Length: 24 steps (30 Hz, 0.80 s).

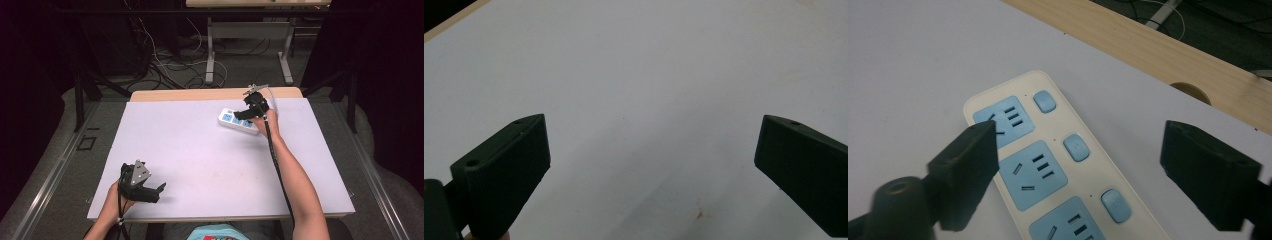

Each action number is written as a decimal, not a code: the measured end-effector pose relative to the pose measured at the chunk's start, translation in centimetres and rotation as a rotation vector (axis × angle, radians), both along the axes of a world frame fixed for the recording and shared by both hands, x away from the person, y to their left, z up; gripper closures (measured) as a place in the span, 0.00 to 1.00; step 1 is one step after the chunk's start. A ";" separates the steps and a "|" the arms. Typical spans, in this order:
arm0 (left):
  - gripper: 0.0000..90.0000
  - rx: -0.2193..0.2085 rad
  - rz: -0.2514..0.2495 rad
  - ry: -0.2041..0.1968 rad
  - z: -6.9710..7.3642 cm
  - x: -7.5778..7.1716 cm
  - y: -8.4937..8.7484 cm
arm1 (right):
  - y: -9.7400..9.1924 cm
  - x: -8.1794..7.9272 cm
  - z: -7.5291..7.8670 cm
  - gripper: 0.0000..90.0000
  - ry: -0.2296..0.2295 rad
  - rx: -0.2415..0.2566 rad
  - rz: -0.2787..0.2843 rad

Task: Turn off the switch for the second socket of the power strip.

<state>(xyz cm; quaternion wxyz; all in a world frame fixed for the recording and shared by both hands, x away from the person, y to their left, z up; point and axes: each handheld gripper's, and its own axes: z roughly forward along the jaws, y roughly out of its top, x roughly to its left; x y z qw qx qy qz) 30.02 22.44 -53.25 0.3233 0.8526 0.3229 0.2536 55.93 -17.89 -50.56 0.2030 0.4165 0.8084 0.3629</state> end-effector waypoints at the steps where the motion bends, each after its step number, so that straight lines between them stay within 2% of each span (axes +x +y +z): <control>1: 0.01 0.002 0.002 0.000 0.0 0.0 0.0 | -0.1 0.0 0.1 0.11 0.003 0.012 0.002; 3: 0.01 0.001 0.001 -0.002 0.0 0.0 0.0 | -0.3 -0.1 0.2 0.02 0.011 0.031 0.013; 4: 0.01 0.002 0.000 -0.002 0.0 0.0 0.0 | -0.3 -0.2 0.3 0.00 0.019 0.039 0.020; 8: 0.01 0.001 -0.001 -0.007 0.0 0.0 0.0 | -0.5 -0.5 0.6 0.00 0.018 0.078 0.040; 16: 0.01 -0.004 -0.002 -0.006 -0.1 -0.1 0.0 | -0.7 -1.4 1.2 0.00 0.014 0.095 0.067; 24: 0.01 0.006 -0.004 0.001 0.0 -0.1 0.0 | -1.6 -3.5 1.8 0.00 0.006 0.121 0.101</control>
